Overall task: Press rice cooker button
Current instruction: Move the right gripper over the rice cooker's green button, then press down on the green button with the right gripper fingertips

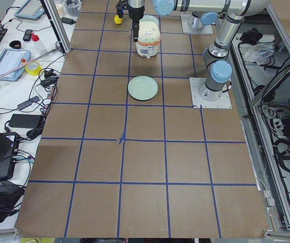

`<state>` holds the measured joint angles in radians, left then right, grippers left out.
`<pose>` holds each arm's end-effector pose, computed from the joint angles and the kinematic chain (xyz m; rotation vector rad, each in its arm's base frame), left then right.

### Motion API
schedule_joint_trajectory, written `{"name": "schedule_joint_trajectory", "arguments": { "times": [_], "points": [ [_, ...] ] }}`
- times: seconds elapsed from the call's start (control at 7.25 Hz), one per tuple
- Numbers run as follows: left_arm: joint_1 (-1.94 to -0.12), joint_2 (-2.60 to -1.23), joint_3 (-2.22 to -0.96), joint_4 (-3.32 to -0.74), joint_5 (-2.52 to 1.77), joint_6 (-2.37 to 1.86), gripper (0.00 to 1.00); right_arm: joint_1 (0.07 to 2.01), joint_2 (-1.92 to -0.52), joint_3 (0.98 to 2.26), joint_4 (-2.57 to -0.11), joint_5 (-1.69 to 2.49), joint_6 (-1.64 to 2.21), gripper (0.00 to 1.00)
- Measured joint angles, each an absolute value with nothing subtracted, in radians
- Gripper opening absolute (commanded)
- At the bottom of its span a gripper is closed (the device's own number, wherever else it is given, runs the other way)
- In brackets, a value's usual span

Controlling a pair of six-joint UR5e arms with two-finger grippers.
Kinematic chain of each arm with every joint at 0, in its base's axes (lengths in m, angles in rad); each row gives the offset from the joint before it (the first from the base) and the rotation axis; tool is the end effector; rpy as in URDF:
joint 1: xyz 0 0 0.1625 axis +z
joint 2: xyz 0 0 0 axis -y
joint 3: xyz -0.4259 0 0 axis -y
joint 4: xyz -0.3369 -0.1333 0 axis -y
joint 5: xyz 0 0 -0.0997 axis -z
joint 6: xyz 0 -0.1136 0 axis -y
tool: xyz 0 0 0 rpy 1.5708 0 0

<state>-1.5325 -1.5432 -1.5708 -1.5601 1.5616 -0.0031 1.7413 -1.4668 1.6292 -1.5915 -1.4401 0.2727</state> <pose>-0.1178 -0.4338 0.4878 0.0646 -3.1318 0.0602 0.2239 -0.4277 0.4060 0.1691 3.0302 0.2538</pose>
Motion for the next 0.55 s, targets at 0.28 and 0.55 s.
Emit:
{"name": "schedule_joint_trajectory", "arguments": {
  "times": [0.28, 0.55],
  "points": [
    [-1.532, -1.543, -1.571, -1.560, 1.562, -0.003, 1.00, 1.752, -1.464, 1.668, -1.629, -1.419, 0.273, 0.00],
    [-1.532, -1.543, -1.571, -1.560, 1.562, -0.004, 1.00, 1.766, -1.455, 1.696, -1.668, -1.392, 0.272, 0.00]
  ]
}}
